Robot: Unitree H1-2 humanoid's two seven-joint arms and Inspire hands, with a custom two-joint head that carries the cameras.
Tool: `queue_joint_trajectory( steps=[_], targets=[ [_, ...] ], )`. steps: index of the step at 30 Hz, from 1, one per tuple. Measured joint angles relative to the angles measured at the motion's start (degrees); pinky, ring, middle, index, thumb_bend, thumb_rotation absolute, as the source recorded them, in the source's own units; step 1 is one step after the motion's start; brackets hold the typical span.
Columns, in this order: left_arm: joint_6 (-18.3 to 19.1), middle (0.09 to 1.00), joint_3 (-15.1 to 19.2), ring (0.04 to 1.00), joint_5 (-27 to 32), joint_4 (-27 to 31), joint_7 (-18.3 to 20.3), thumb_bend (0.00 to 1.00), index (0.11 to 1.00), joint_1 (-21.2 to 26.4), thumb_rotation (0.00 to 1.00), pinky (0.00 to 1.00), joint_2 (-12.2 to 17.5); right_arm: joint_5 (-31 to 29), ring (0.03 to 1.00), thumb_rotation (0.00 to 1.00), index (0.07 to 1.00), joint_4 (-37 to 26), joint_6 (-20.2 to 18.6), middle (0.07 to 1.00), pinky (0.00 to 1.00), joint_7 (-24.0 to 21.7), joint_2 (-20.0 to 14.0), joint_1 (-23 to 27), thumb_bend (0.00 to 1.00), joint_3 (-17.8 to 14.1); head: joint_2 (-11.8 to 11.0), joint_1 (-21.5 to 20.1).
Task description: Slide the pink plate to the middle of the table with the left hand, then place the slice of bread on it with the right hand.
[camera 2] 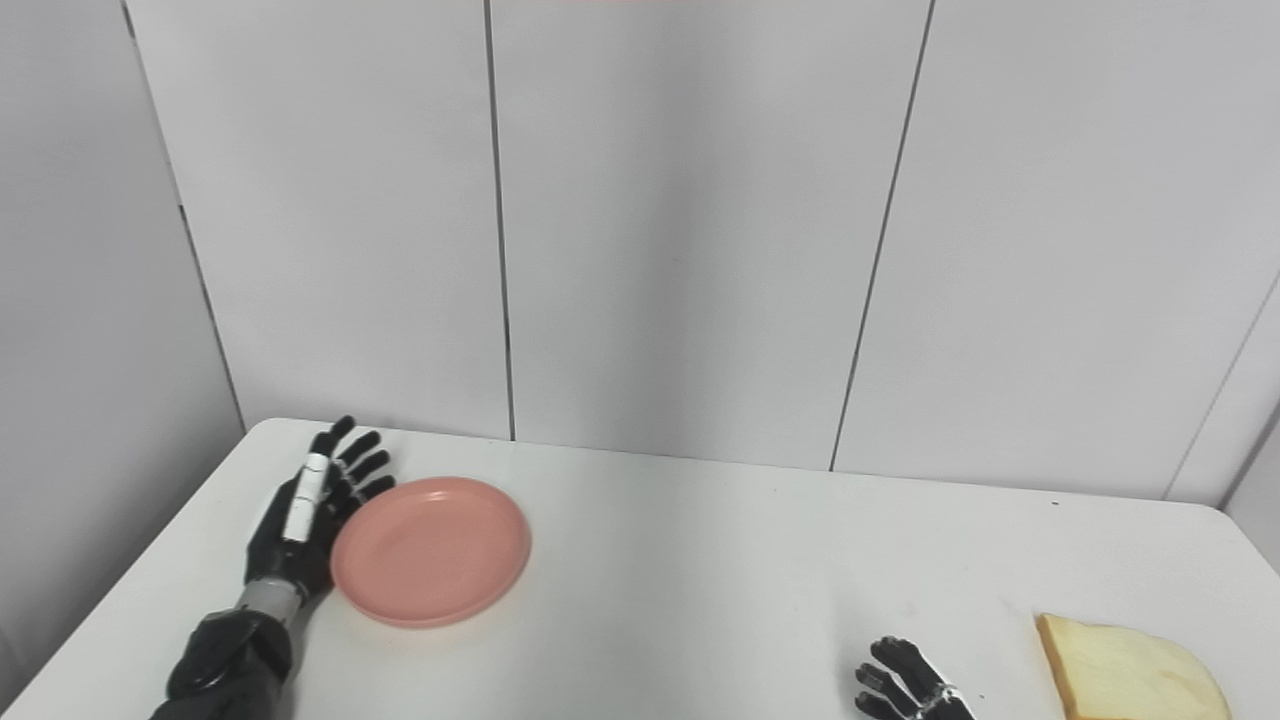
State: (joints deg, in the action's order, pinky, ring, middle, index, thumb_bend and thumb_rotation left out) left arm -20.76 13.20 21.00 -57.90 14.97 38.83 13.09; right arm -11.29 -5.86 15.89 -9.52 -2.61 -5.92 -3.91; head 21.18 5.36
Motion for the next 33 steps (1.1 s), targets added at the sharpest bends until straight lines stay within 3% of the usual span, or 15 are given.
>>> queue_joint_trajectory(
  steps=[8, 16, 27, 33],
  targets=[
    [1.54, 0.842, -3.29, 0.842, -2.33, 1.48, 0.00, 0.95, 0.893, 0.10, 0.69, 0.77, -2.62, 0.18, 0.775, 0.85, 0.772, 0.00, 0.00, 0.810, 0.75, 0.08, 0.06, -0.15, 0.82, 0.24, 0.97, -1.14],
    [2.25, 0.845, -4.25, 0.842, -2.48, 1.36, 0.00, 0.99, 0.897, 0.94, 0.70, 0.75, -5.43, 0.58, 0.777, 0.83, 0.766, 0.00, 0.00, 0.811, 0.75, 0.10, 0.29, -0.29, 0.82, 0.44, 2.02, -3.16],
    [4.11, 0.830, -6.06, 0.828, -3.46, 3.00, 1.95, 0.99, 0.893, 1.20, 0.68, 0.75, -10.04, 4.10, 0.760, 0.80, 0.755, -0.70, -0.09, 0.795, 0.72, 1.56, 0.59, -0.86, 0.83, 1.35, 6.50, -11.85],
    [5.21, 0.834, -6.24, 0.833, -3.54, 4.62, 2.36, 0.97, 0.894, 0.84, 0.71, 0.74, -11.80, 7.11, 0.776, 0.82, 0.770, -1.93, -1.00, 0.811, 0.74, 2.99, 0.90, -1.28, 0.81, 2.28, 7.73, -14.50]
  ],
)
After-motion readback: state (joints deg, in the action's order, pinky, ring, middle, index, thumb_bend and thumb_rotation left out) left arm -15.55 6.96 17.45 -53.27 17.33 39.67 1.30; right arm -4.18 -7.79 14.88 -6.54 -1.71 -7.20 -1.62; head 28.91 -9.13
